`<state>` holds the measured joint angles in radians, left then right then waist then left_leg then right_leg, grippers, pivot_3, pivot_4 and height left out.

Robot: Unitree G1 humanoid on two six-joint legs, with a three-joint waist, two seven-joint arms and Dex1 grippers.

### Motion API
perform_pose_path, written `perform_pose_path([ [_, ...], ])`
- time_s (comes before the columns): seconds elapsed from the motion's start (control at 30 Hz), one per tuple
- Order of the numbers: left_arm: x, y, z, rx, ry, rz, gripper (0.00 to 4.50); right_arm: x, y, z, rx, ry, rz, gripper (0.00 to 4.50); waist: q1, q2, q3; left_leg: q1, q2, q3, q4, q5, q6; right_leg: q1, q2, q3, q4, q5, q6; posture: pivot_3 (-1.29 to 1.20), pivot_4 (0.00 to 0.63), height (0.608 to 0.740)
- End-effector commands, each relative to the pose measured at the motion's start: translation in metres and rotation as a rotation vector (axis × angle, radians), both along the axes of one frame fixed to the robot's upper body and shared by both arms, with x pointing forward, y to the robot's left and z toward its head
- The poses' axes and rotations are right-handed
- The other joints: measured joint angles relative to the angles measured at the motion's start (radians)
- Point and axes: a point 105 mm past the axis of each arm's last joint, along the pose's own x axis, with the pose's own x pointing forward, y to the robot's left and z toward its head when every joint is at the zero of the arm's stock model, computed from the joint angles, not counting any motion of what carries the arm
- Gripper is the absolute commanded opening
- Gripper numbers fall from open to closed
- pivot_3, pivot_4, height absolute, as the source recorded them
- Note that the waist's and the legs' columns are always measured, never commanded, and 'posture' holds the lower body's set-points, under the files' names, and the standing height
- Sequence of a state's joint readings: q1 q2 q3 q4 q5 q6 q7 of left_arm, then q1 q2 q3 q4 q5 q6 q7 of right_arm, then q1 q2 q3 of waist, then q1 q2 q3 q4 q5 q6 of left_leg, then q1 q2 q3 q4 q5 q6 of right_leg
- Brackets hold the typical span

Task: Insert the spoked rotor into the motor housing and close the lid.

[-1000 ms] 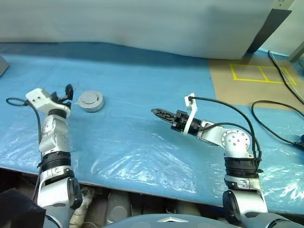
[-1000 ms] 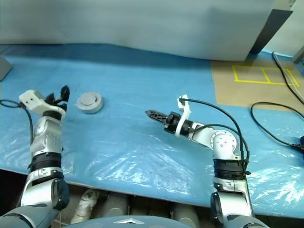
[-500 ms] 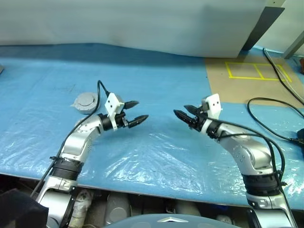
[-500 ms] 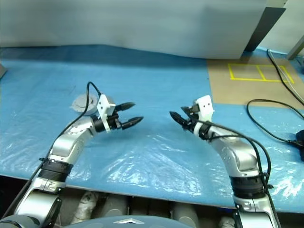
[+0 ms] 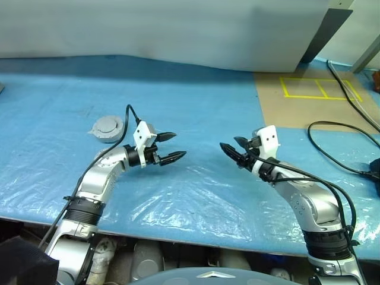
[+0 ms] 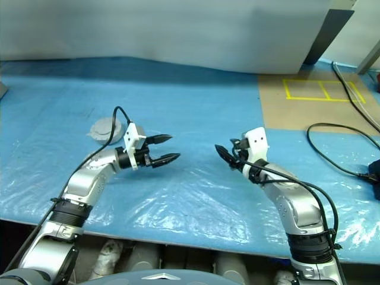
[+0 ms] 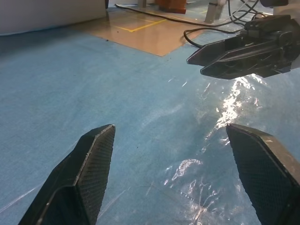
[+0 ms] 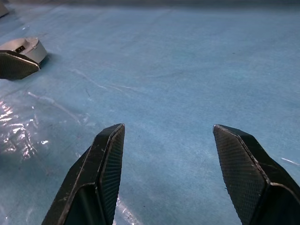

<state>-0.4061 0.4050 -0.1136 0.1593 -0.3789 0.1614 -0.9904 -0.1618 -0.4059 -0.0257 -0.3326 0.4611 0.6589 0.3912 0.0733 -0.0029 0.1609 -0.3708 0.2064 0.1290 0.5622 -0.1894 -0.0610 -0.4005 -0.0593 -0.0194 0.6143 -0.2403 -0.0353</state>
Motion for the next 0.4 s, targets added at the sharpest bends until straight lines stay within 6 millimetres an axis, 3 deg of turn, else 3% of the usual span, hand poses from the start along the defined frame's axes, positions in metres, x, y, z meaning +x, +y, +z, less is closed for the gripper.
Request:
perform_pose_path([
  [0.03,0.004,0.002,0.009,-0.023,-0.034,0.016,4.00,0.001,0.004,0.013,-0.001,-0.057,0.024,3.10,0.000,0.000,0.000,0.000,0.000,0.000,0.000,0.000,0.000,0.000,0.000,0.000,0.000,0.000,0.000,0.00,0.150,0.740],
  [0.4,0.005,0.004,0.003,-0.026,-0.036,0.031,4.00,-0.001,0.014,0.018,0.034,-0.062,0.068,3.10,-0.002,0.000,0.000,0.000,0.000,0.000,0.000,0.000,0.000,0.000,0.000,0.000,0.000,0.000,0.000,0.00,0.150,0.740],
])
